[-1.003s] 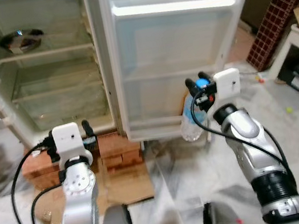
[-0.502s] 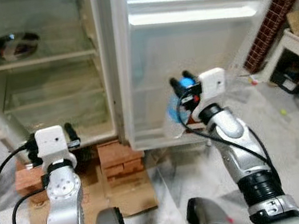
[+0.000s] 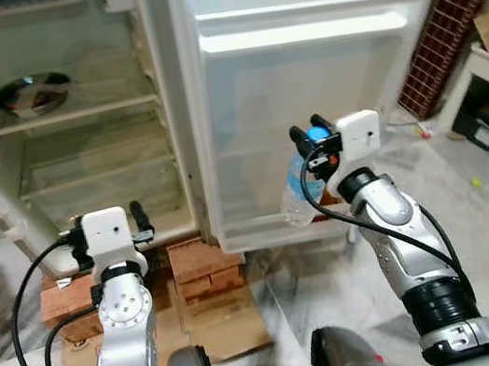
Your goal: Restocking fridge
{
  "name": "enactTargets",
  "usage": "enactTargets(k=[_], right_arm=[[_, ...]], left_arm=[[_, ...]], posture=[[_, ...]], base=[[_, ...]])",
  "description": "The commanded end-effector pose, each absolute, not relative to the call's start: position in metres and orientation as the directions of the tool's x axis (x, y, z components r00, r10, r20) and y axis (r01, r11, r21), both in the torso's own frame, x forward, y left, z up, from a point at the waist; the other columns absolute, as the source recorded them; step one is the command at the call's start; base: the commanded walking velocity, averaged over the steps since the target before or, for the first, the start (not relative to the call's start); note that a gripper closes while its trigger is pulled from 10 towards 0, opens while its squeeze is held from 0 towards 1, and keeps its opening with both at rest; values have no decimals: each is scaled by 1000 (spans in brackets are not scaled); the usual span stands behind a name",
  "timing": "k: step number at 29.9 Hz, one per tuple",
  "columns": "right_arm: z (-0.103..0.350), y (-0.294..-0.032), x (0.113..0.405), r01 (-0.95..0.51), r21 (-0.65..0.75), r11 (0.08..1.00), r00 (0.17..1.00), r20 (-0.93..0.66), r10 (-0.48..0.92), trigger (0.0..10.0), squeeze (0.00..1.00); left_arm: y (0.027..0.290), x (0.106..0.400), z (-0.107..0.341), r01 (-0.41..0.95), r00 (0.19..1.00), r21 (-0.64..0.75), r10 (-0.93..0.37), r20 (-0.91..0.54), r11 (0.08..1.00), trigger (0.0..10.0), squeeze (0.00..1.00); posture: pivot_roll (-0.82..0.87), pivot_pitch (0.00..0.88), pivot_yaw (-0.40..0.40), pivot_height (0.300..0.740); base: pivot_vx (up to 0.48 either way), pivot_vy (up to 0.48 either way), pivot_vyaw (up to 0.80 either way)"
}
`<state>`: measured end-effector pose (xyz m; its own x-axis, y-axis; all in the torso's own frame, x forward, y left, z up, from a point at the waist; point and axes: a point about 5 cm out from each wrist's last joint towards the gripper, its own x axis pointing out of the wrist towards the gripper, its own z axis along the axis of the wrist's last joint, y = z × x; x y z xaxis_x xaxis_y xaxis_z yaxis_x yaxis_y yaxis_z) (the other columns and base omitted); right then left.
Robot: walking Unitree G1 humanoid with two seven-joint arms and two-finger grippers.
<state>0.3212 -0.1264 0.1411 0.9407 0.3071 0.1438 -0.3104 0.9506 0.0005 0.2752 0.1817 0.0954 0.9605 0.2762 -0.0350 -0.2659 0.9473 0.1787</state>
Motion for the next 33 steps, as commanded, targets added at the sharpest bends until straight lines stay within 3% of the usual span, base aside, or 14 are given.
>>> enactTargets(k=[1,9,30,33], right_arm=[[151,-124,324,-318,-7,948,931,185,314,10000,0],[151,-124,324,-317,-9,948,931,186,314,10000,0],[142,-116,324,-373,-50,926,913,160,376,10000,0],[138,-114,326,-380,-51,924,911,149,383,10000,0]], left_arm=[[183,276,100,-276,959,181,283,-15,944,10000,0],[183,276,99,-283,957,170,291,-23,944,10000,0],[190,260,93,-281,955,150,292,-58,948,10000,0],[194,254,92,-282,952,150,296,-78,948,10000,0]], posture=[[77,0,-80,618],[78,0,-81,618],[102,14,-80,618],[110,24,-79,598]], base=[[409,-247,0],[365,-61,0],[0,0,0],[0,0,0]])
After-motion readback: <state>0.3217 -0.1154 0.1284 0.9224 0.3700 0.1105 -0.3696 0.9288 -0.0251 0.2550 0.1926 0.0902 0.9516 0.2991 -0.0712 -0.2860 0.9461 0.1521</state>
